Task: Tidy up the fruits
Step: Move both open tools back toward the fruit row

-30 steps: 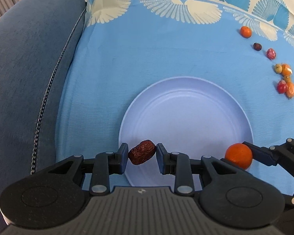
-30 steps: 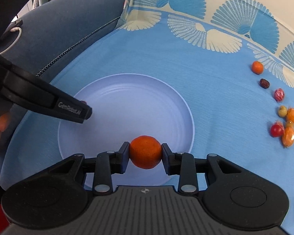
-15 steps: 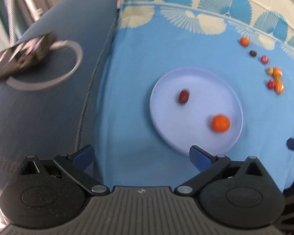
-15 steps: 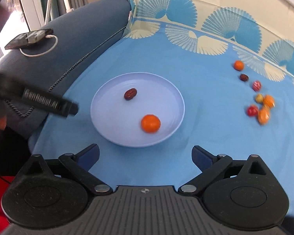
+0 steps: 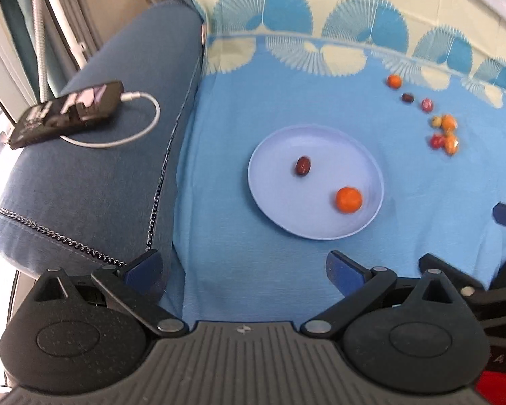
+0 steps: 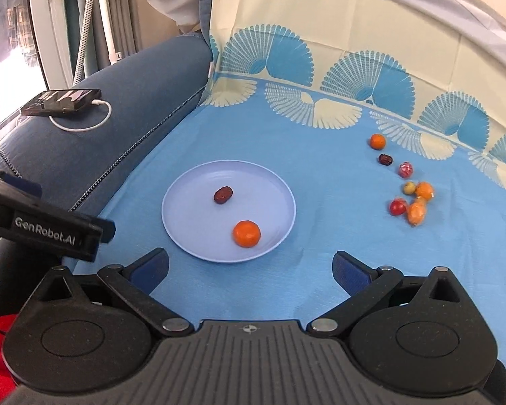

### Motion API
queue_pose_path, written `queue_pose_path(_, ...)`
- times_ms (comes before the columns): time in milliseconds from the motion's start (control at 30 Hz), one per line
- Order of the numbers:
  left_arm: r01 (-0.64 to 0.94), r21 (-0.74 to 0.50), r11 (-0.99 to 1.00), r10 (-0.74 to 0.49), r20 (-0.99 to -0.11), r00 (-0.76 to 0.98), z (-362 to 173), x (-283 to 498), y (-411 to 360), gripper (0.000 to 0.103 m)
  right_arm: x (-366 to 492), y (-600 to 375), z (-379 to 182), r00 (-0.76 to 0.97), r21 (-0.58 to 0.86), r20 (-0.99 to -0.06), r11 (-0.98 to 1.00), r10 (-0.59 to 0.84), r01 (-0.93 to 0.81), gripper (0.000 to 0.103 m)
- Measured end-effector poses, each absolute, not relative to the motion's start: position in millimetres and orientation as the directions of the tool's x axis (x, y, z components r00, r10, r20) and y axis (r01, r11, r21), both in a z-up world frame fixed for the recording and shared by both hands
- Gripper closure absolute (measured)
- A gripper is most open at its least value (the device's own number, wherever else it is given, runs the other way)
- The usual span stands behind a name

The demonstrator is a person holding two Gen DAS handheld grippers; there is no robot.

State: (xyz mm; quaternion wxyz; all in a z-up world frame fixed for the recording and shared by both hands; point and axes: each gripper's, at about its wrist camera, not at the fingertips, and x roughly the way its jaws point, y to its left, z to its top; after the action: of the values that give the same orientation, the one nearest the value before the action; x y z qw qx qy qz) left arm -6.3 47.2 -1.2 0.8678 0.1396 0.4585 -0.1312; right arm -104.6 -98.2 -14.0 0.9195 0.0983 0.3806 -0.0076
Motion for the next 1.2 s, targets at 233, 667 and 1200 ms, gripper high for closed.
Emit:
queue_pose_path(233,0.354,0.137,0.925,-0.095,-0.82,0.565,7,-23,48,0.0,-122,-94,-3,0.743,0.165,-0.667,0.984,0.061,0.068,0.001)
queue_pose_path(667,0.366,0.159,0.917,-0.086,-0.817,0.571,5,-25,43,0.0,-129,-98,-5,0.744,0.185,-0.666,0.978,0.052,0.097,0.001)
queue_pose_path(1200,0.359,0.163,0.919,-0.06,-0.842,0.536,-8,-2,27,0.0,-116,-135,-34,0.725,0.248,-0.688,0.933,-0.02,0.261,0.001)
